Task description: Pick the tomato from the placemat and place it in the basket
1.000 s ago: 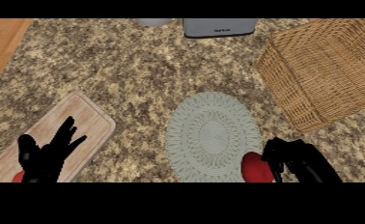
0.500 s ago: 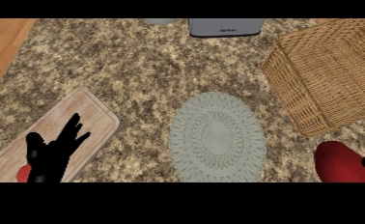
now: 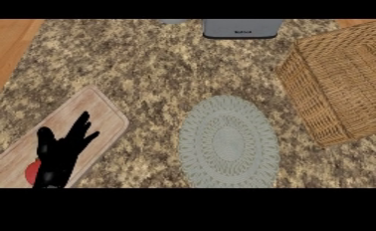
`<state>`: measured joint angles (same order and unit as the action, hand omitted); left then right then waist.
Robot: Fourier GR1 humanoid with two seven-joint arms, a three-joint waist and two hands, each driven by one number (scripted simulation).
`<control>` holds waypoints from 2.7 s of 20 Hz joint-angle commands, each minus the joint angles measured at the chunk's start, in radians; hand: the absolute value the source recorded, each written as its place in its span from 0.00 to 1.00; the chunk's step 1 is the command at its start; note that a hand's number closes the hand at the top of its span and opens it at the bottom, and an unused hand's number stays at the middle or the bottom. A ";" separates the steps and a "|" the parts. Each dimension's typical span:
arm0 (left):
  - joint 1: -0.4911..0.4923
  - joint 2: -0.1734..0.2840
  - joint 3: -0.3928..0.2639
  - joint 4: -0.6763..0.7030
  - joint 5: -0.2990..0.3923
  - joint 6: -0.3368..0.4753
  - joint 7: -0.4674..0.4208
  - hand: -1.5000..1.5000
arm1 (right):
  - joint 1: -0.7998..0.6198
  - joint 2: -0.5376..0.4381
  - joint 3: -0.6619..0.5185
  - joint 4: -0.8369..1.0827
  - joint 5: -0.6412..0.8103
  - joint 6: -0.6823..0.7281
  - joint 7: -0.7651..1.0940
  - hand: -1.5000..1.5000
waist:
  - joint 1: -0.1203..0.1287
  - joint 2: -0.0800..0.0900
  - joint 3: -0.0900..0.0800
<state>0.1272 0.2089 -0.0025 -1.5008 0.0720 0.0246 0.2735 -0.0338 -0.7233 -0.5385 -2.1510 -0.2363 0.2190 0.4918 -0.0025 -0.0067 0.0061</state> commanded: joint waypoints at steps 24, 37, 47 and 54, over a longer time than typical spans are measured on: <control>-0.009 -0.023 0.004 0.091 -0.036 -0.022 0.015 0.50 | -0.425 -0.040 0.125 0.994 0.145 0.080 -0.414 1.00 | 0.013 0.010 -0.006; 0.004 -0.033 -0.004 0.073 -0.046 -0.034 0.001 0.50 | -0.491 -0.131 0.237 1.357 0.464 -0.061 -0.742 0.00 | 0.031 0.017 -0.004; -0.033 -0.025 0.026 0.108 -0.014 -0.067 0.028 0.50 | -0.621 -0.227 0.147 1.610 0.431 0.000 -0.917 0.00 | 0.018 0.013 -0.005; -0.036 -0.023 0.035 0.101 -0.024 -0.061 0.012 0.50 | -0.688 -0.338 0.044 1.805 0.375 0.031 -0.874 0.00 | 0.033 0.022 -0.003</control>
<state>0.0901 0.1895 0.0333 -1.4596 0.0452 -0.0278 0.2479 -0.6962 -0.9890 -0.4480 -0.4405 0.1595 0.2237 -0.3863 0.0260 0.0013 0.0102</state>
